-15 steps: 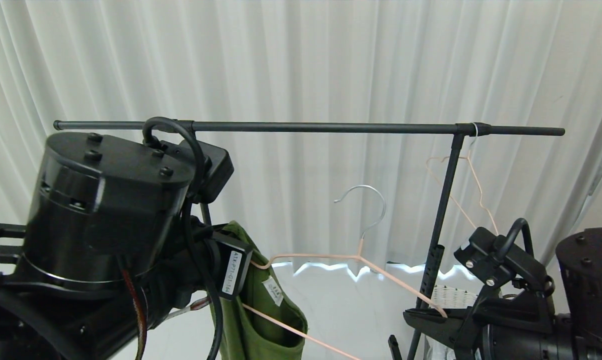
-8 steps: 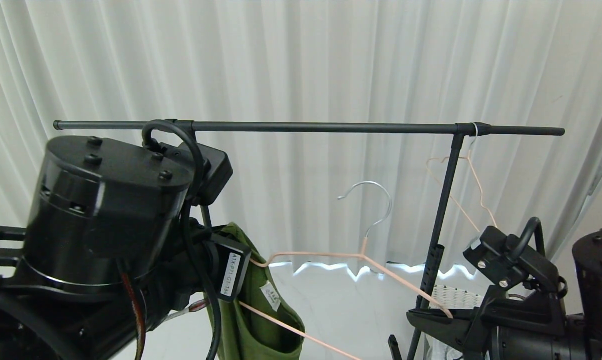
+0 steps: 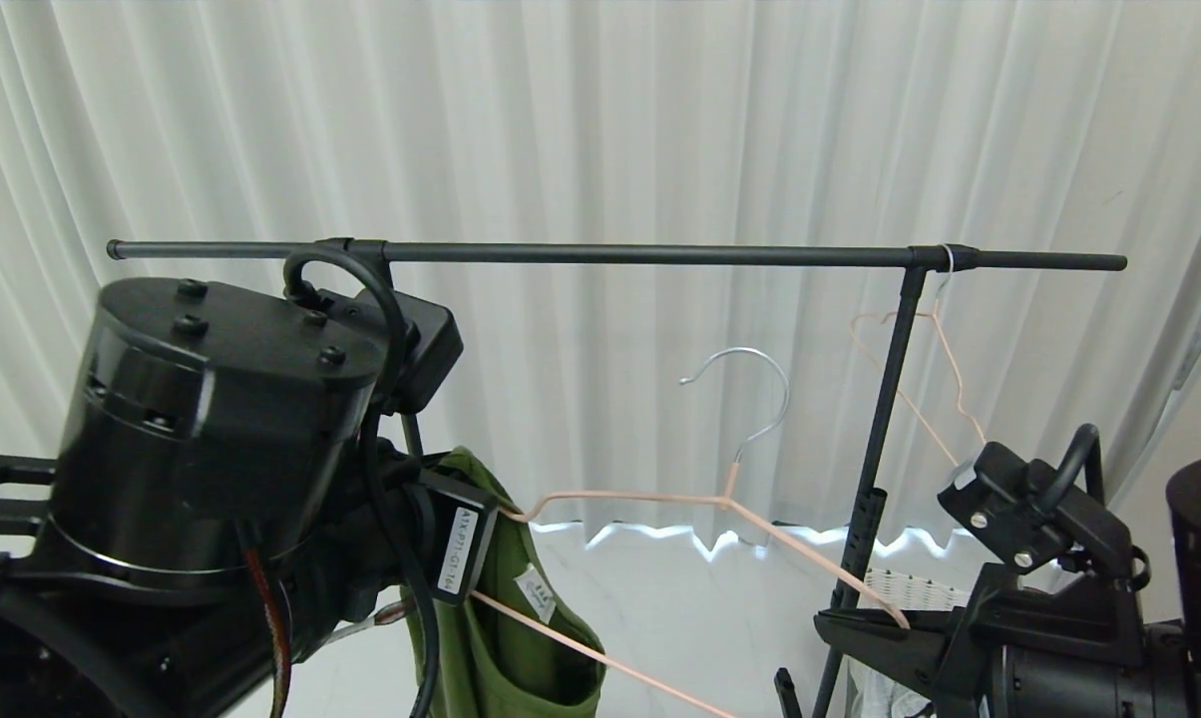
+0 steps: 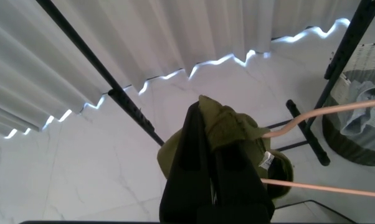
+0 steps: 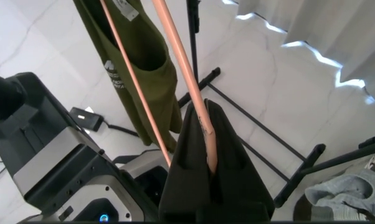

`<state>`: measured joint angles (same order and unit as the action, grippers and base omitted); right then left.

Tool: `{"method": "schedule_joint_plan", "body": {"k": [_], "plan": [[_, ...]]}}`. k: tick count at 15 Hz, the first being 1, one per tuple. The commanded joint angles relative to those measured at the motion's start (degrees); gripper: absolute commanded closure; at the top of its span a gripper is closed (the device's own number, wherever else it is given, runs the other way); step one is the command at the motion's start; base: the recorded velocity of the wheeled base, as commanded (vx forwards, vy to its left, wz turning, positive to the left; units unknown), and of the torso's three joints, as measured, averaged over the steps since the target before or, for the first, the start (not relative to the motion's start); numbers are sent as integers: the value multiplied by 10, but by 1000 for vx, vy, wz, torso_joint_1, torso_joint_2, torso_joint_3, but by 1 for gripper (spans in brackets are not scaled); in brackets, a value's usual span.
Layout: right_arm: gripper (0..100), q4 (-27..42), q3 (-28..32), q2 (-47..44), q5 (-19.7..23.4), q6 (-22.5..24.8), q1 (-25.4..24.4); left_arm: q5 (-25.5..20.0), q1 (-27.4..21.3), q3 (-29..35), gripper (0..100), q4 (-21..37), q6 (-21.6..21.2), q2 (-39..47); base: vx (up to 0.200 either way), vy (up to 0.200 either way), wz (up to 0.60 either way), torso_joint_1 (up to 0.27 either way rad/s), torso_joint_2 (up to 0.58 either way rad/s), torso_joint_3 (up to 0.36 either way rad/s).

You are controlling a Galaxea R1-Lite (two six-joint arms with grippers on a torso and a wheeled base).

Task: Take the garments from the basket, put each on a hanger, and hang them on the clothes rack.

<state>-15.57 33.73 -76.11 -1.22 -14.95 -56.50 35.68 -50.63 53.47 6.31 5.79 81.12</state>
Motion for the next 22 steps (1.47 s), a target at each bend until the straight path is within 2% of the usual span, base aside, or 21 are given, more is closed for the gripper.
{"method": "schedule_joint_plan", "body": {"k": [1, 7, 9, 11, 15, 18, 22], "plan": [[100, -4, 4, -1, 1, -1, -4, 0, 1, -3, 100, 0, 1, 1, 0, 0, 0, 0, 0, 0], [100, -33, 22, -31, -2, -2, -21, 1, 1, 1, 100, 0, 0, 3, 0, 0, 0, 0, 0, 0], [100, -34, 12, -36, -5, -9, -13, 8, 10, 7, 100, -1, -1, -1, 0, 0, 0, 0, 0, 0], [100, -34, 9, -26, -13, -11, 5, 34, 35, 7, 100, 0, -3, -5, 0, 0, 0, 0, 0, 0], [100, -34, 12, -17, -16, -11, 35, 38, 45, 7, 100, 0, -4, -3, 0, 0, 0, 0, 0, 0], [100, -35, 16, -17, -15, -11, 37, 38, 38, 7, 100, 0, -3, -4, 0, 0, 0, 0, 0, 0], [100, -35, 46, -38, -12, -12, 12, 38, -13, 10, 100, -1, 11, 0, 0, 0, 0, 0, 0, 0]]}}
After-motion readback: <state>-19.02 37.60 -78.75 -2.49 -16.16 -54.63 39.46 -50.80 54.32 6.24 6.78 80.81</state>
